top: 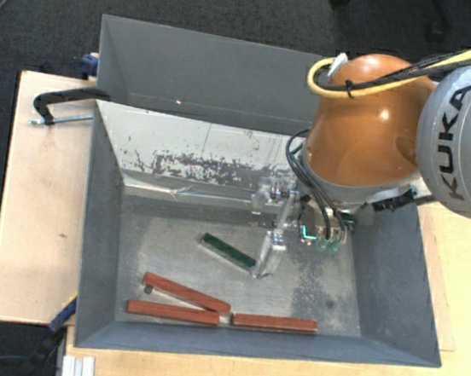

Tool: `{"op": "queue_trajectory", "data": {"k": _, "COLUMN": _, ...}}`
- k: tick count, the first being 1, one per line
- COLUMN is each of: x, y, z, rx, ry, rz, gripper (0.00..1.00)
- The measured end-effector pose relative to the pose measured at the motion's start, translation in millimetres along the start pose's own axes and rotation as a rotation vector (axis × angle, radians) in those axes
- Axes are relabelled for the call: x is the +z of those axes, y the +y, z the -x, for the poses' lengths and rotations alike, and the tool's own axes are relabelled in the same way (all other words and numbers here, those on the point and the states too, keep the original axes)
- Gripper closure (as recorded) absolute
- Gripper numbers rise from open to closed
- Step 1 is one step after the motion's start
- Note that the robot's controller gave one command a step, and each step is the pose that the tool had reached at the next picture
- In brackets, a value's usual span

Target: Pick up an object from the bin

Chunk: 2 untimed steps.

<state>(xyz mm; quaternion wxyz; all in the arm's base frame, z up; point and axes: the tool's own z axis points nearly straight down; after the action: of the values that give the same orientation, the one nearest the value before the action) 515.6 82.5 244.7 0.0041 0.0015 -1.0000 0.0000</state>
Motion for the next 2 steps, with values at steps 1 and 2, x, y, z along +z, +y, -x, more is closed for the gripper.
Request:
{"op": "queue_trajectory", "data": {"k": 1, "x": 177.9, "y": 10.1, "z": 28.6, "rx": 0.234, "ry": -0.001, "rz": 0.001, "gripper": 0.00}}
{"op": "queue_trajectory", "data": {"k": 2, "x": 142.1, "y": 4.4, "z": 33.4, "rx": 0.296, "ry": -0.016, "rz": 0.005, "gripper": 0.00}}
